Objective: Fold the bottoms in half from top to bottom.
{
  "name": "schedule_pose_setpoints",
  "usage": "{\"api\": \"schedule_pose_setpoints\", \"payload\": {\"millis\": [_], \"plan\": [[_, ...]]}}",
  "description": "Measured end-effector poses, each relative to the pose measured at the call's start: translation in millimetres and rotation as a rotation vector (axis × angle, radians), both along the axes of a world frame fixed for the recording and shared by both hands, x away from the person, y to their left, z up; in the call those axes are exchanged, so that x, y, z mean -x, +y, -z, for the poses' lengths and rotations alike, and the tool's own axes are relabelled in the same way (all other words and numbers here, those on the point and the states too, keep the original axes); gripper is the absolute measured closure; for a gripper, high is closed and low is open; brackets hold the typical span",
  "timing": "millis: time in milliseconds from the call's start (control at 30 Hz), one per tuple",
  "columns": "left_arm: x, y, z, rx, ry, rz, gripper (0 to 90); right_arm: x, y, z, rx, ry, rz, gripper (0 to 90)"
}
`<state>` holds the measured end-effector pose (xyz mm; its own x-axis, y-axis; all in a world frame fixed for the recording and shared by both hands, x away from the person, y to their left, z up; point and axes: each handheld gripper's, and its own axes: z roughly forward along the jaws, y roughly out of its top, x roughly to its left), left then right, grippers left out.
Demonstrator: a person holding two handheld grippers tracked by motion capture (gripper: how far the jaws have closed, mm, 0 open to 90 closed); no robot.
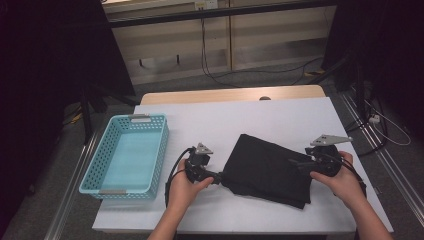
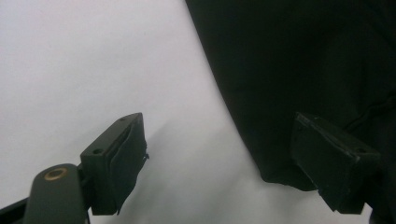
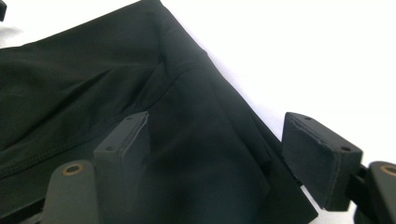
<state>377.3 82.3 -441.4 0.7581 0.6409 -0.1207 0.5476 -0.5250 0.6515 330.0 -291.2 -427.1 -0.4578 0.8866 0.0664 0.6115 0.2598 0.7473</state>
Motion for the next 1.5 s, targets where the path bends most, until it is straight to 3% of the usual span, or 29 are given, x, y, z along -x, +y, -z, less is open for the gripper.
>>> {"api": "schedule_pose_setpoints", "payload": {"millis": [433, 867, 933, 1033, 1300, 1500], "plan": [[5.7, -7.2, 4.2, -0.014, 0.016, 0.03, 37.2, 1.3, -0.7, -2.1, 0.0, -0.023, -0.008, 22.5], [8.4, -9.7, 1.7, 0.007, 0.08, 0.041, 65.8, 2.2, -2.5, -2.1, 0.0, -0.028, -0.006, 22.5], [9.9, -11.9, 1.9, 0.02, 0.102, 0.06, 77.5, 2.0, -2.3, -1.5, 0.004, -0.027, -0.006, 22.4], [10.8, -14.8, 0.7, 0.0, 0.088, 0.067, 78.0, 1.9, -1.9, -1.0, 0.002, -0.028, -0.004, 22.0], [7.5, -13.7, -0.5, 0.022, 0.11, 0.059, 83.3, 1.8, -3.0, -1.1, 0.002, -0.033, -0.001, 21.5], [-1.6, -9.3, -3.4, 0.005, 0.119, 0.067, 84.3, 2.2, -6.8, -1.5, -0.012, -0.037, 0.008, 21.3]]}}
